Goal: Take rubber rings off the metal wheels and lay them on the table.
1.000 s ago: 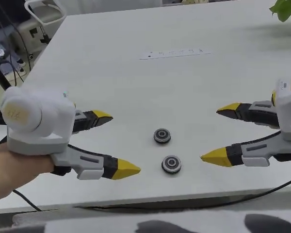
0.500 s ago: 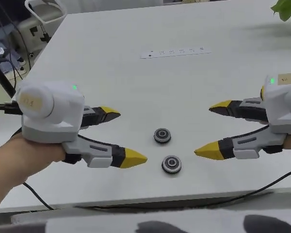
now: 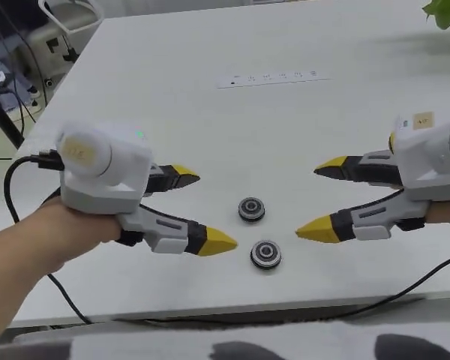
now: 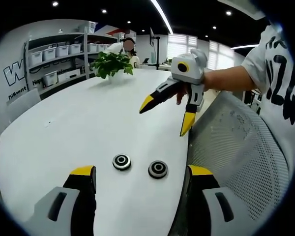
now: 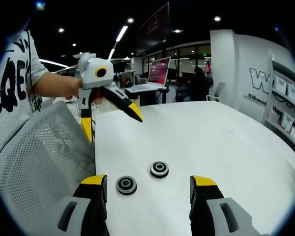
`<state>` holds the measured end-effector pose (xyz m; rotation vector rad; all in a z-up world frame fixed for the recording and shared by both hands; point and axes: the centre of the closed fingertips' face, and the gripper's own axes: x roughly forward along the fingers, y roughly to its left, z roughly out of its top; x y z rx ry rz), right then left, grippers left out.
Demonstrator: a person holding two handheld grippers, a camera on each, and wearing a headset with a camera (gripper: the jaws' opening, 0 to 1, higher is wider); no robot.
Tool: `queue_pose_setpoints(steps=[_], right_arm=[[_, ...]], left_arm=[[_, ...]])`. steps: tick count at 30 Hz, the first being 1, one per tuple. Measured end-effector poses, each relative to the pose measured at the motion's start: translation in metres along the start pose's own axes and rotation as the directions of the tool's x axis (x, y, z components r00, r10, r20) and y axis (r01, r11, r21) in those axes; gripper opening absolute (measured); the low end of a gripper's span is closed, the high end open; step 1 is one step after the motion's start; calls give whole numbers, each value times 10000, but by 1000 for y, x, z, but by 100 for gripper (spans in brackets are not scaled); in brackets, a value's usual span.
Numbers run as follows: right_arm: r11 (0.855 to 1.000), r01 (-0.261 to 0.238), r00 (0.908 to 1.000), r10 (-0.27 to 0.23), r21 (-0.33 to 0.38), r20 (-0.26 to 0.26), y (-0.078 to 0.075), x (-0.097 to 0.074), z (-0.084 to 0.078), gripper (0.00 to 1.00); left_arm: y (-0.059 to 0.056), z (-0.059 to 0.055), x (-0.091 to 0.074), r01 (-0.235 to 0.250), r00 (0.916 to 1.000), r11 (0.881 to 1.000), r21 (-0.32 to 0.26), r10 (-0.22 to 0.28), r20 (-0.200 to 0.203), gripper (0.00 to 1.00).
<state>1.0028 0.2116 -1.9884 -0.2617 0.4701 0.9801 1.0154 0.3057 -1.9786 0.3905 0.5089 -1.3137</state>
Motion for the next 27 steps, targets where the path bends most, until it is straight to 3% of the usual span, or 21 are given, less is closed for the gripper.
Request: queue_pose_setpoints(steps=[10,27], right_arm=[[9974,-689,9965,677,-228,-483,7,14,-13,62],[9932,-1143,9897,1119,-216,-896,2,29,-29,56]], left_arm=[[-5,-4,19,460,9984,9987,197,-453,-338,69],[-6,-15,47,1115,9911,9935,222,-1095,-751,60]])
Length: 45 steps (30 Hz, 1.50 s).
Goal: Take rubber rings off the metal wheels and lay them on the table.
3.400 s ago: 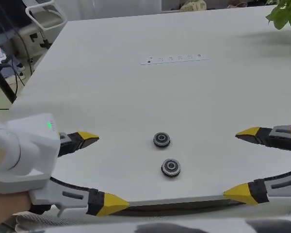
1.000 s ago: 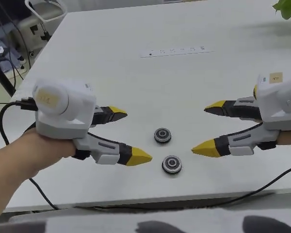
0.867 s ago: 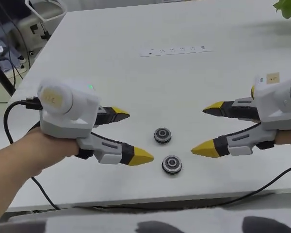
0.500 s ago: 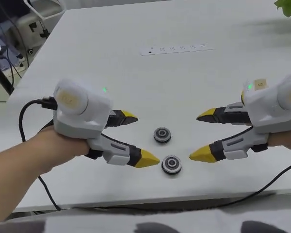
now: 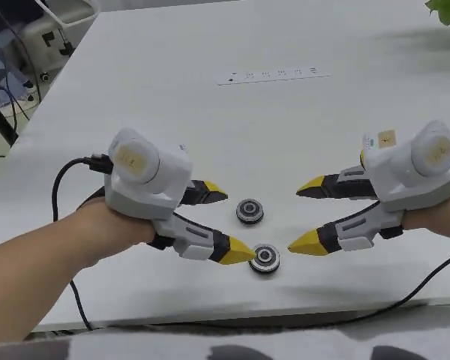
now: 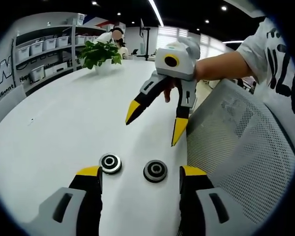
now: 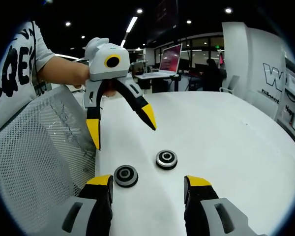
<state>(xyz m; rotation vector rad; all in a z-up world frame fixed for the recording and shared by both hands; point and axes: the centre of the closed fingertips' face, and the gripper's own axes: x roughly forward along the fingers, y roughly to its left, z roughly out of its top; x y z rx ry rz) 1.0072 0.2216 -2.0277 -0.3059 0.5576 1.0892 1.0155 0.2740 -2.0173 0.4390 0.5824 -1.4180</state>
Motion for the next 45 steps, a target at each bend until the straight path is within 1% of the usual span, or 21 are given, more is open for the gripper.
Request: queue_pose_setpoints(steps=[5,10,14,19,23,27,32,35,41,45], right_arm=[[9999,-83,9999,83,70,-62,1,3,-3,56],[9998,-184,9997,184,-18,-182,3,6,-8,55],[9998,-199,9997,199,29,-159,3,7,-9,55],[9998,-188,9997,190,99,-176,3,7,-11,55],[9997,-218,9996,220,117,-201,5,8,-13,54],[9996,-255,9993,259,150,-256,6,8,-14,54],[9995,-305,9989,308,109,-353,8,9,-17,54],[9994,-313,9987,318,138,-388,8,9,-18,54],[9993,-338,9986,344,161,-392,9,10,-18,54],[9992,-371,9984,377,161,-413,10,11,-19,54]], left_arm=[[-4,-1,8,152,9998,9999,0,-152,-105,58],[-8,-4,15,355,9988,9991,214,-348,-339,56],[-9,-5,20,482,9982,9986,217,-474,-354,54],[-12,-7,26,649,9970,9977,204,-640,-444,47],[-15,-8,30,798,9956,9964,273,-783,-518,44],[-20,-11,34,1012,9930,9943,328,-990,-647,37],[-25,-12,36,1162,9911,9924,396,-1132,-703,33],[-29,-13,38,1310,9892,9909,310,-1286,-709,31],[-32,-15,42,1444,9871,9891,303,-1418,-742,26],[-34,-19,43,1501,9854,9877,444,-1458,-881,20]])
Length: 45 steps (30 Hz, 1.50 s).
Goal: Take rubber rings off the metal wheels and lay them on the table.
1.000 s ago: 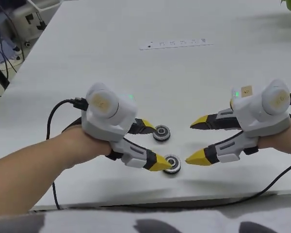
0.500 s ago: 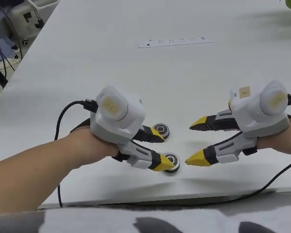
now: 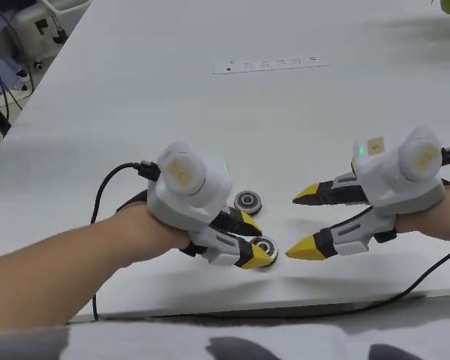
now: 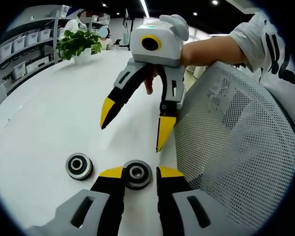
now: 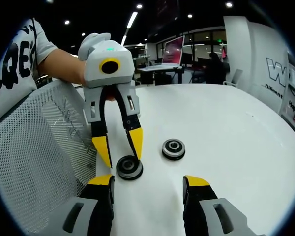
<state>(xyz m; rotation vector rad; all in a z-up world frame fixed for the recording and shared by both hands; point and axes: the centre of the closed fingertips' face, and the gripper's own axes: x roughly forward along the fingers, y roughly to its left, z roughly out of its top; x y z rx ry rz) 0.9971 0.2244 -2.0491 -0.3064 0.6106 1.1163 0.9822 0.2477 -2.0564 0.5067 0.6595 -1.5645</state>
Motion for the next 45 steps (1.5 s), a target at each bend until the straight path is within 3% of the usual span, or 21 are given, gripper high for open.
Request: queue_pose_setpoints(steps=[5,16,31,33,36,45], right_arm=[[10000,-50,10000,50,-45,-83,1,1,-2,54],[9999,-155,9998,154,-9,-146,2,5,-4,54],[9984,-535,9976,527,-181,-446,12,15,-11,51],[9979,-605,9969,594,-209,-518,13,16,-13,51],[9973,-679,9960,662,-271,-596,14,18,-14,51],[9956,-821,9942,787,-449,-729,19,25,-16,45]], left_arm=[[-3,-4,2,94,9999,10000,10,-94,-127,18],[3,-3,2,-251,9996,9996,-144,253,141,9],[4,-4,2,-426,9990,9978,506,419,144,8],[2,-4,2,-492,9988,9865,1560,499,-3,8],[3,-4,3,-543,9985,9918,1161,553,-54,8],[3,-4,3,-584,9983,9896,1311,584,38,8]])
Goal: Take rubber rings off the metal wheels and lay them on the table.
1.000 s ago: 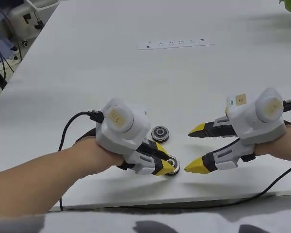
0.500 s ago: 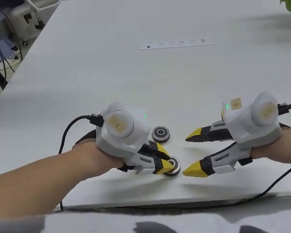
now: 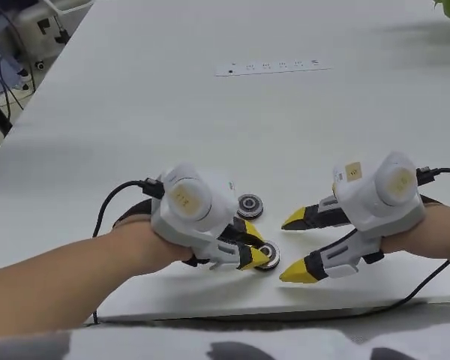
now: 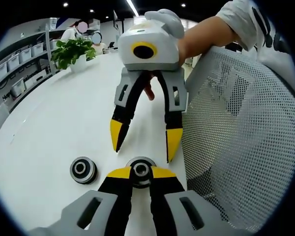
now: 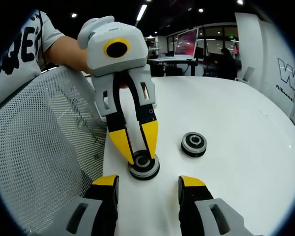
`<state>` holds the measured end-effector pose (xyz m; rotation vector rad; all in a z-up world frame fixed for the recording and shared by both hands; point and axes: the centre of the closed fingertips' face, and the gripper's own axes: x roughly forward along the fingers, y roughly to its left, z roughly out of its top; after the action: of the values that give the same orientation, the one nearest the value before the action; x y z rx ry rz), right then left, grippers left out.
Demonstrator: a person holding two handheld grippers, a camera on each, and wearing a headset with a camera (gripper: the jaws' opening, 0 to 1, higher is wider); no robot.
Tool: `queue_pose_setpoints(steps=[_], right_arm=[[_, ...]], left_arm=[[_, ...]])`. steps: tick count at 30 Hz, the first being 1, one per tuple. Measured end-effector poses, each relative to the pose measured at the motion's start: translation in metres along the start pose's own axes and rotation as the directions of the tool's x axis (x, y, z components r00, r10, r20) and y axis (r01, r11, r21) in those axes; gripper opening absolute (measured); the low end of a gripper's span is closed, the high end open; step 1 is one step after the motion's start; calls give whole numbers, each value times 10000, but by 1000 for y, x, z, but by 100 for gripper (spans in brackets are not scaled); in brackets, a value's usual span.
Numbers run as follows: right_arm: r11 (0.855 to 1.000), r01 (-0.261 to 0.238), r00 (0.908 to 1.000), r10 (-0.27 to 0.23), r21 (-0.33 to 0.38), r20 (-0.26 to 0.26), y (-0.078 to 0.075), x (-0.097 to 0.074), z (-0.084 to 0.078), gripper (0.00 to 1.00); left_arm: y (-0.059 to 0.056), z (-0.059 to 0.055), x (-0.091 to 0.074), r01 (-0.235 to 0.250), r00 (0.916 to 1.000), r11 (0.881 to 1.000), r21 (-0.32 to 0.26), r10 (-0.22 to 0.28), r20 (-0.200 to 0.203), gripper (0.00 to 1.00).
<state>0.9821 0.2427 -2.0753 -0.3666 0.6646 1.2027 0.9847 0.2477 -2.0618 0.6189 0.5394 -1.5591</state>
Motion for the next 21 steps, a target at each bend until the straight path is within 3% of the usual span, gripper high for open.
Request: queue_pose_setpoints(steps=[14,21], right_arm=[[10000,-14,9993,16,-55,373,4,11,11,29],[10000,30,9993,-29,-26,379,5,15,12,28]], left_arm=[[1,0,0,-36,10000,10000,-1,36,55,8],[1,0,0,-48,10000,10000,-3,48,53,8]])
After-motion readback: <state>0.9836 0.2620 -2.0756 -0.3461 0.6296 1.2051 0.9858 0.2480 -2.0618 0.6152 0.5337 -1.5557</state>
